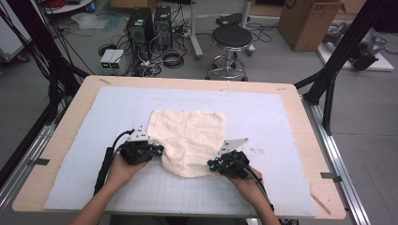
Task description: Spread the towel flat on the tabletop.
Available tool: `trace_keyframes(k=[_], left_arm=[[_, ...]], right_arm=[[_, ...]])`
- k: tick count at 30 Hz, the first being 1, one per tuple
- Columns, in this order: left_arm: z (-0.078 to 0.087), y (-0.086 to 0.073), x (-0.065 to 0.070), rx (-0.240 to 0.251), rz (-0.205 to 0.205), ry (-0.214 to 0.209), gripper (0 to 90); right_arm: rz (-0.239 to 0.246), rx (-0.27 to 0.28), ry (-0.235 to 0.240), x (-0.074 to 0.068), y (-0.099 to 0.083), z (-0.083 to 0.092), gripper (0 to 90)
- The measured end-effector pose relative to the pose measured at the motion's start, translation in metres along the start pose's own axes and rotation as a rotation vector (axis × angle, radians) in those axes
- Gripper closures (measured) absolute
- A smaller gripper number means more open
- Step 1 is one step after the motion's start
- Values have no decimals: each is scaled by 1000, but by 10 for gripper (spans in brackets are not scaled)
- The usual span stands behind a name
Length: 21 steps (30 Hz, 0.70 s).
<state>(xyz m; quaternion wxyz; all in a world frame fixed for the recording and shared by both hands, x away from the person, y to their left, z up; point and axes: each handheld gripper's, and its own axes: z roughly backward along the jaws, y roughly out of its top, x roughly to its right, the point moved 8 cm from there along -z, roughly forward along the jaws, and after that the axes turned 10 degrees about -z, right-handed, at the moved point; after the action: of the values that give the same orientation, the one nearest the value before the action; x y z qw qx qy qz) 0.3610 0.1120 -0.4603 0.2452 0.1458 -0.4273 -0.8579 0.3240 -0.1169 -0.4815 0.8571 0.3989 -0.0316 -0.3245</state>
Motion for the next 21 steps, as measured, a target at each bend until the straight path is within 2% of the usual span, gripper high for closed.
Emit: trace_keyframes(k=[1, 3, 4, 5, 7, 8, 10, 11, 13, 14, 17, 19, 21], left_arm=[[0, 6, -2, -3, -2, -6, 864], [-2, 16, -8, -5, 6, -10, 864], [-4, 21, -11, -8, 6, -8, 862], [-8, 24, -14, -11, 7, -2, 862], [-17, 30, -21, -27, 7, 12, 862], [-22, 32, -23, -29, 11, 18, 862], [-34, 34, -28, -30, 32, 31, 862], [-38, 34, -30, -37, 37, 35, 862], [-49, 33, -34, -59, 56, 34, 862], [-54, 32, -36, -73, 58, 35, 856], [-63, 26, -40, -107, 95, 26, 827], [-62, 24, -43, -112, 116, 25, 767], [-56, 24, -44, -104, 119, 8, 744]], right_arm=[[-8, 32, -16, 4, 7, 7, 887], [-16, 46, -26, 7, 10, 10, 887], [-36, 72, -44, 14, 14, 14, 887], [-36, 72, -44, 14, 14, 14, 887], [-83, 77, -85, 28, 13, 15, 887], [-83, 77, -85, 28, 13, 15, 887], [-116, 79, -105, 35, 13, 16, 887], [-135, 81, -125, 40, 12, 15, 887], [-135, 82, -131, 43, 12, 15, 887], [-159, 63, -140, 47, 9, 11, 886], [-165, 42, -145, 50, 6, 6, 886], [-177, 23, -151, 54, 3, 1, 886], [-185, 23, -148, 54, 2, 0, 885]])
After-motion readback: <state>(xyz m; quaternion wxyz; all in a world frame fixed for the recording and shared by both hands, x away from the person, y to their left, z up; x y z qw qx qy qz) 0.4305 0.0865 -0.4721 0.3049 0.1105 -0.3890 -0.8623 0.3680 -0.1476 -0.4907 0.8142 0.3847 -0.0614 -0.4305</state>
